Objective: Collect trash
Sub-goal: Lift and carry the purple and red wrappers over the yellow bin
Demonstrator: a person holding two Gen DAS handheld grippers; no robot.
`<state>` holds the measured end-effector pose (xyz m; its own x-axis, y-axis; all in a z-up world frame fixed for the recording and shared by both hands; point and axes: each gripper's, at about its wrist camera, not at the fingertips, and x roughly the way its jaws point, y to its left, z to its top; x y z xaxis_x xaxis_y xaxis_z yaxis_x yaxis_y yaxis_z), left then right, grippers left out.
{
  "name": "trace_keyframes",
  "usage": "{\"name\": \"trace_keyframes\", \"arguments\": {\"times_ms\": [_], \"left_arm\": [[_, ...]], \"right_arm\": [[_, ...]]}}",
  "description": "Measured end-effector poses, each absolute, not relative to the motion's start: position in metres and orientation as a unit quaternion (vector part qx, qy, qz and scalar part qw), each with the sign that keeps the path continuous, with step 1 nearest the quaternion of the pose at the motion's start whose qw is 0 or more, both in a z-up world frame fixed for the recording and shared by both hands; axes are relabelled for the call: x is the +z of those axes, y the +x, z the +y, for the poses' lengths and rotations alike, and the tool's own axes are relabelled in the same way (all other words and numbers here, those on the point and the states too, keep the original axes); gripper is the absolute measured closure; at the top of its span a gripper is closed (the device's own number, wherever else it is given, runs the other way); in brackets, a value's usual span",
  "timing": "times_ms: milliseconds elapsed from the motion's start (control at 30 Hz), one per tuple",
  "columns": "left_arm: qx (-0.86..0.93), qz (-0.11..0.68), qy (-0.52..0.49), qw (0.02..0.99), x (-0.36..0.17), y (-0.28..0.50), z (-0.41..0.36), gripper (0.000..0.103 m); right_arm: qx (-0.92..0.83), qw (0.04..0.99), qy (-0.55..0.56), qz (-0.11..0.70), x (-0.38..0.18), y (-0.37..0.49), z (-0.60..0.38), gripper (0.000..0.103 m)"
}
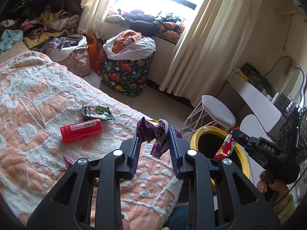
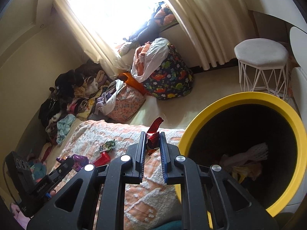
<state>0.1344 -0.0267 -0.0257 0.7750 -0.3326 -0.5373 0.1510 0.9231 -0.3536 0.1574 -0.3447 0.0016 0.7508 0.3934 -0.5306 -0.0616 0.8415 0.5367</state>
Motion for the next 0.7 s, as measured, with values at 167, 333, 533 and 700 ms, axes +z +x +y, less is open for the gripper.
{"name": "trace_keyframes", "arguments": {"times_ms": [167,333,533,700], "left_arm": [[-0.147,0.311,-0.137,0.929,-0.023,0.133,-0.043,0.082],[-0.161,0.312,-0.126,0.928,-0.021,0.132,-0.06,0.082],[-0.179,0.315,-0.114,0.925,-0.02,0.131,-0.081,0.082],[-0.193,0.316,-0.102,0.923,-0.019,0.13,-0.099,0.082]], "right_arm": [[0.104,0.903,0.267,0.321,0.001,0.158,-0.369,0.089],[0.085,0.903,0.278,0.318,0.0,0.159,-0.39,0.089],[0.066,0.906,0.281,0.311,-0.002,0.156,-0.404,0.089],[0.051,0.908,0.282,0.305,-0.002,0.151,-0.412,0.089]]}}
